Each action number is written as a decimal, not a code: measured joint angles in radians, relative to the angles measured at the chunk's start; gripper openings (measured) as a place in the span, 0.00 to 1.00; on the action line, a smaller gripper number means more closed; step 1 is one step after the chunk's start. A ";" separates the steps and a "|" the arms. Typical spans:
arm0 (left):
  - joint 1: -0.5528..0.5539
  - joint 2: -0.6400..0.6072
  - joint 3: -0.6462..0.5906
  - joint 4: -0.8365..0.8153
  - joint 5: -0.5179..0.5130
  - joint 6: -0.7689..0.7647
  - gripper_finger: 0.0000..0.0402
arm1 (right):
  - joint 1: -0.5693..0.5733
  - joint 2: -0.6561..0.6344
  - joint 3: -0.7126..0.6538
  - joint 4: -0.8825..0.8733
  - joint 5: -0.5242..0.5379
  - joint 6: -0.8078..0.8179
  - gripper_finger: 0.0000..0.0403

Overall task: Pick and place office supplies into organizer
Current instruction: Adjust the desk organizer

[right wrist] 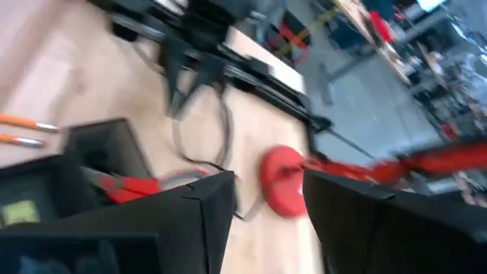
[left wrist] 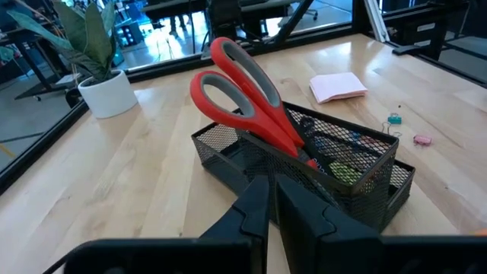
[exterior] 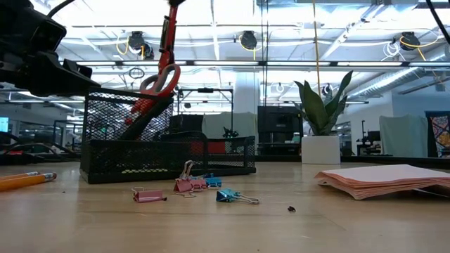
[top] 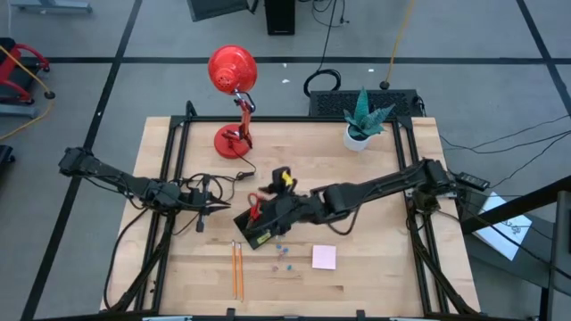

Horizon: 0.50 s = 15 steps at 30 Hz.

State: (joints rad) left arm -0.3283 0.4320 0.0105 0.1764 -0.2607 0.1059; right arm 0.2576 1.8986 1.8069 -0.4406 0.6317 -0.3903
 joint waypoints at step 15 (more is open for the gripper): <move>-0.020 0.000 0.000 0.049 0.185 -0.090 0.08 | -0.255 -0.119 -0.330 0.048 -0.119 0.149 0.03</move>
State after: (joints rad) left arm -0.3484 0.4317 0.0105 0.2254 -0.0754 0.0156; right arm 0.0027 1.7794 1.4773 -0.3924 0.5131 -0.2410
